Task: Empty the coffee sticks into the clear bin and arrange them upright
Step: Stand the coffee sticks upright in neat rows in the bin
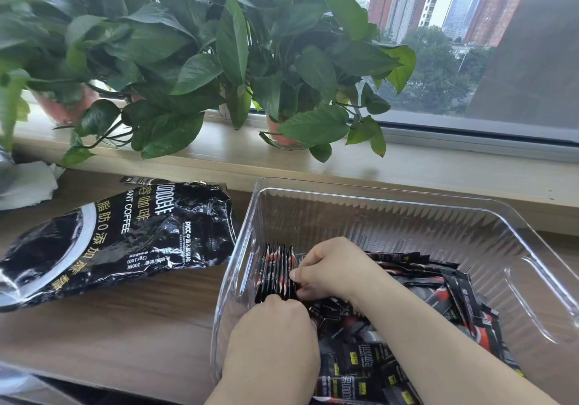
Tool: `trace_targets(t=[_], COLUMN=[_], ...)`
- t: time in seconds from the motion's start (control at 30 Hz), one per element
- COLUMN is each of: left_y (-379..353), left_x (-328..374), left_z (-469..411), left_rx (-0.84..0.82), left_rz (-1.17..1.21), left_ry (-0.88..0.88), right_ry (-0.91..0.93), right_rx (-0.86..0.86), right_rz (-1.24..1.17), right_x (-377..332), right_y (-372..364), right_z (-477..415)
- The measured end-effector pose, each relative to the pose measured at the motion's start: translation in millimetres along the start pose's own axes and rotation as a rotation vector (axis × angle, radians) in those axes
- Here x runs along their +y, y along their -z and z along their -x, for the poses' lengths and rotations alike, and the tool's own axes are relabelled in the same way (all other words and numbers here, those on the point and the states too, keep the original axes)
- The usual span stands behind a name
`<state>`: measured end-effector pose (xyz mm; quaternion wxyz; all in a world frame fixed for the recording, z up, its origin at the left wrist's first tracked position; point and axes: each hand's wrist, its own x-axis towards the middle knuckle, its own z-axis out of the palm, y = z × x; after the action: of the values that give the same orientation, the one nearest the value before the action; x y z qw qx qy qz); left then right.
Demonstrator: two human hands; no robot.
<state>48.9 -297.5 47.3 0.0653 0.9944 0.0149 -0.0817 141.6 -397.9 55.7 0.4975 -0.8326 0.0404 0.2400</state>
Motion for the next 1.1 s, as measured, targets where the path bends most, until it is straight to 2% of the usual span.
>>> trace_targets(t=[0.17,0.3,0.47,0.77,1.1], left_y=[2,6,7,9,14], left_x=[1,2,2,3,3], left_z=[7,5,3,7,10], left_rx=[0.059,-0.007,-0.042,0.038,0.080], left_rz=[-0.009,-0.056,-0.053,-0.037,-0.014], left_ry=[-0.024,-0.084,-0.073,-0.093,-0.118], right_ry=[-0.011,-0.008,0.004,0.003,-0.040], right_rx=[-0.015,-0.012,-0.023,-0.026,0.000], right_rz=[-0.013,0.005,-0.065,0.103,0.128], right_x=[1,2,2,0,-8], right_y=[3,3,-1,5,14], right_z=[-2,0,0,5,14])
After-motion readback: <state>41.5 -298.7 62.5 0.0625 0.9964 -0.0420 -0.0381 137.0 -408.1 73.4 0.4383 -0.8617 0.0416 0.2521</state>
